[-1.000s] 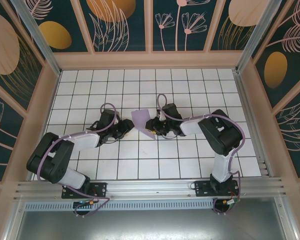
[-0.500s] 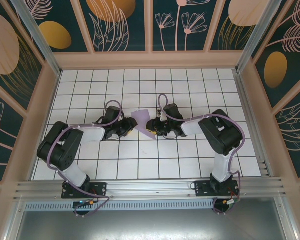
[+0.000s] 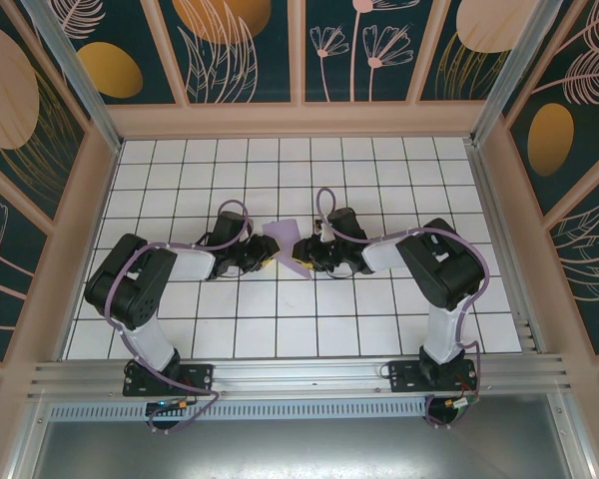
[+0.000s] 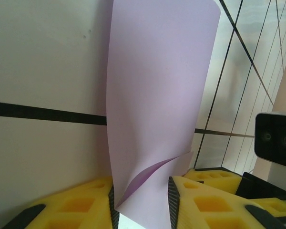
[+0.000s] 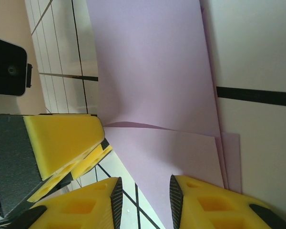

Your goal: Fold a paper plane with a square sheet of paper (pick it up from the middle)

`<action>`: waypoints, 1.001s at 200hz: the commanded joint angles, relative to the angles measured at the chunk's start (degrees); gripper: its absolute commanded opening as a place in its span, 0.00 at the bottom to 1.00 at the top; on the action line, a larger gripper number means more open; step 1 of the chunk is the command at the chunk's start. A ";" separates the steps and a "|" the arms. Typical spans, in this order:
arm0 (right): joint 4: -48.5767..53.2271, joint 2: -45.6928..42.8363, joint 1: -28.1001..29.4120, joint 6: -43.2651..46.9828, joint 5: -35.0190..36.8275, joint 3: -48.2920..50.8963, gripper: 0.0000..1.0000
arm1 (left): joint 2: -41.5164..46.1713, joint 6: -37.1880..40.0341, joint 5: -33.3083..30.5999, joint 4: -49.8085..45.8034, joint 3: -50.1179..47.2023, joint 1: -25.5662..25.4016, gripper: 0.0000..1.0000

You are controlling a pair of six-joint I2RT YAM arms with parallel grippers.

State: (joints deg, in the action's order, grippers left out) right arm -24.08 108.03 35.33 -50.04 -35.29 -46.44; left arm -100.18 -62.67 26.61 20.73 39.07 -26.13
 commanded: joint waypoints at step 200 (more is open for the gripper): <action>-2.53 -9.02 17.61 48.01 47.96 3.55 0.55 | 5.78 -4.12 0.25 -7.43 5.64 -0.68 0.00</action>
State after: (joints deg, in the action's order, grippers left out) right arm -21.28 96.66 51.44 -6.22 5.61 -43.33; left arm -95.66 -65.91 26.96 15.84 43.33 -26.50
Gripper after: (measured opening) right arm 0.555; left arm 0.067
